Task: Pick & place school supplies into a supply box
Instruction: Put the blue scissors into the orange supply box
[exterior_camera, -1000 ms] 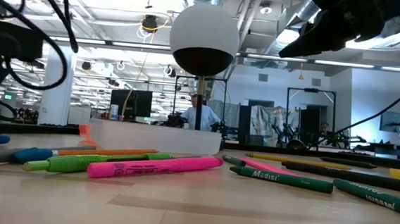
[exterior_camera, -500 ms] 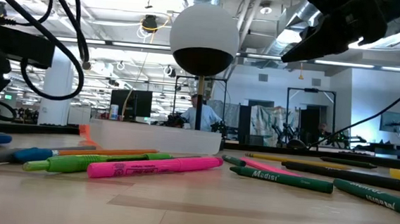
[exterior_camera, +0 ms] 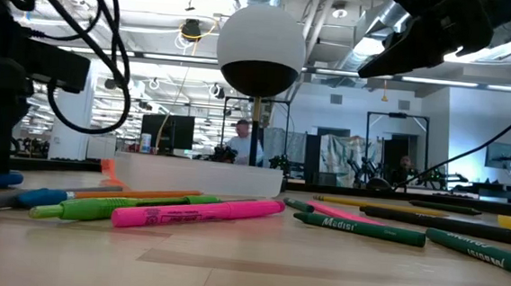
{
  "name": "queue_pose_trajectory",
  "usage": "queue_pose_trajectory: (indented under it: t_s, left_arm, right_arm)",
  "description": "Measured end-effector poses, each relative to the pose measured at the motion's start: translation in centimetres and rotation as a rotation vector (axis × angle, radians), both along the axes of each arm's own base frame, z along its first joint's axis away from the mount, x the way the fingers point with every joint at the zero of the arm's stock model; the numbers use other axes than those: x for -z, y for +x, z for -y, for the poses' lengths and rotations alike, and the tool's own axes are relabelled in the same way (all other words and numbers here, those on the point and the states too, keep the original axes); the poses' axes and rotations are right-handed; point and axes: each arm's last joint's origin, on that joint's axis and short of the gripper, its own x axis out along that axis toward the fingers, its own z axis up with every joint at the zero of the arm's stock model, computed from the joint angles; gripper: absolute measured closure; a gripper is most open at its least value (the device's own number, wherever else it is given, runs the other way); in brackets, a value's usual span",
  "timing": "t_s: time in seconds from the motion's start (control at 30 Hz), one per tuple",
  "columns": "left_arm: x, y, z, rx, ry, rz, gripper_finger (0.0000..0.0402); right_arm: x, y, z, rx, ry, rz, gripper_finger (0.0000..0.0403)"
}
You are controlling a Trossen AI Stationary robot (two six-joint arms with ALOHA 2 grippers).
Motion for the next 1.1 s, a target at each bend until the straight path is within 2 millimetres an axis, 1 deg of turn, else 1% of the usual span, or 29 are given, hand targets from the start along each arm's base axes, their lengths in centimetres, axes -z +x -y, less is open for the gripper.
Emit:
queue_pose_trajectory:
  t_s: [0.3, 0.53, 0.6, 0.7, 0.87, 1.1]
  left_arm:
    - [-0.1, 1.0, -1.0, 0.045, -0.008, 0.010, 0.0269]
    - [-0.1, 1.3, -1.2, 0.066, 0.007, 0.025, 0.0325]
    - [-0.1, 1.4, -1.2, 0.066, 0.009, 0.027, 0.0333]
    - [-0.1, 1.4, -1.3, 0.065, 0.011, 0.028, 0.0332]
    - [-0.1, 1.4, -1.3, 0.064, 0.015, 0.030, 0.0314]
    - [-0.1, 1.4, -1.3, 0.061, 0.029, 0.038, 0.0323]
  right_arm:
    - [0.0, 0.0, 0.0, 0.000, 0.000, 0.000, 0.0285]
    - [0.0, 0.0, 0.0, 0.000, 0.000, 0.000, 0.0285]
    - [0.0, 0.0, 0.0, 0.000, 0.000, 0.000, 0.0285]
    - [0.0, 0.0, 0.0, 0.000, 0.000, 0.000, 0.0285]
    - [0.0, 0.0, 0.0, 0.000, 0.000, 0.000, 0.0285]
    - [0.0, 0.0, 0.0, 0.000, 0.000, 0.000, 0.0285]
